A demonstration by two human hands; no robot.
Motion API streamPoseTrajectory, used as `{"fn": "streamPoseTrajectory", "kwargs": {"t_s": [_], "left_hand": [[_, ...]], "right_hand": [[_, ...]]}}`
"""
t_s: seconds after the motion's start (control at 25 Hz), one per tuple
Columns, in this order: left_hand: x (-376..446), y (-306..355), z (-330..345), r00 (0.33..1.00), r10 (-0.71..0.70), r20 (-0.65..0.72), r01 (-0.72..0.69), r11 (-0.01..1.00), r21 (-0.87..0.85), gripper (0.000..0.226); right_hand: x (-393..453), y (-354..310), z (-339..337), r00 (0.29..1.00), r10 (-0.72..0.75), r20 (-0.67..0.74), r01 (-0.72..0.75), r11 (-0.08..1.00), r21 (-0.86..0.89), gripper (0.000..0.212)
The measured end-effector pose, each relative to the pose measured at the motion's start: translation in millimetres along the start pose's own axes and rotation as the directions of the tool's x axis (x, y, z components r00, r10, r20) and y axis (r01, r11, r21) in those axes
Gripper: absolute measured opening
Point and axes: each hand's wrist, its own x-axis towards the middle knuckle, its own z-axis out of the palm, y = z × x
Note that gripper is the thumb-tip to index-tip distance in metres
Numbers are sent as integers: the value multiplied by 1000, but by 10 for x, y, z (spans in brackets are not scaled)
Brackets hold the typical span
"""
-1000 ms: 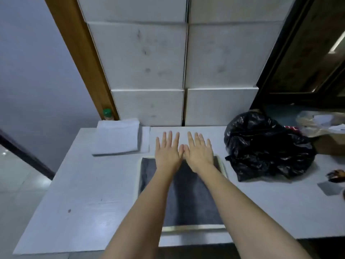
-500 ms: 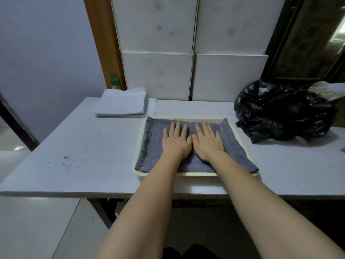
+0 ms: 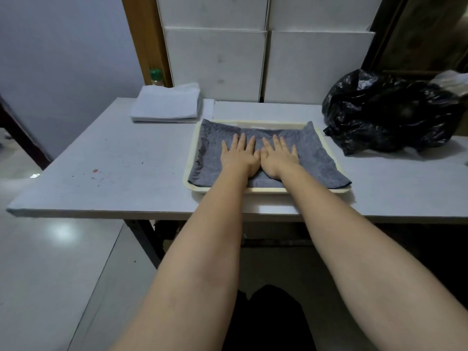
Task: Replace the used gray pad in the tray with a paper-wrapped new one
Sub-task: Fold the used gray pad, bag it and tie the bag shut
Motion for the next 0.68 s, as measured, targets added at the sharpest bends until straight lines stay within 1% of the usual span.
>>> {"fn": "streamPoseTrajectory", "kwargs": {"t_s": [0.32, 0.68], "left_hand": [[29, 7, 7, 1000, -2, -21, 2, 1000, -7, 55], [-8, 20, -8, 1000, 3, -12, -3, 1000, -27, 55]], "right_hand": [[29, 9, 15, 1000, -13, -21, 13, 1000, 20, 52], [7, 7, 0, 999, -33, 0, 33, 999, 42, 53]]}}
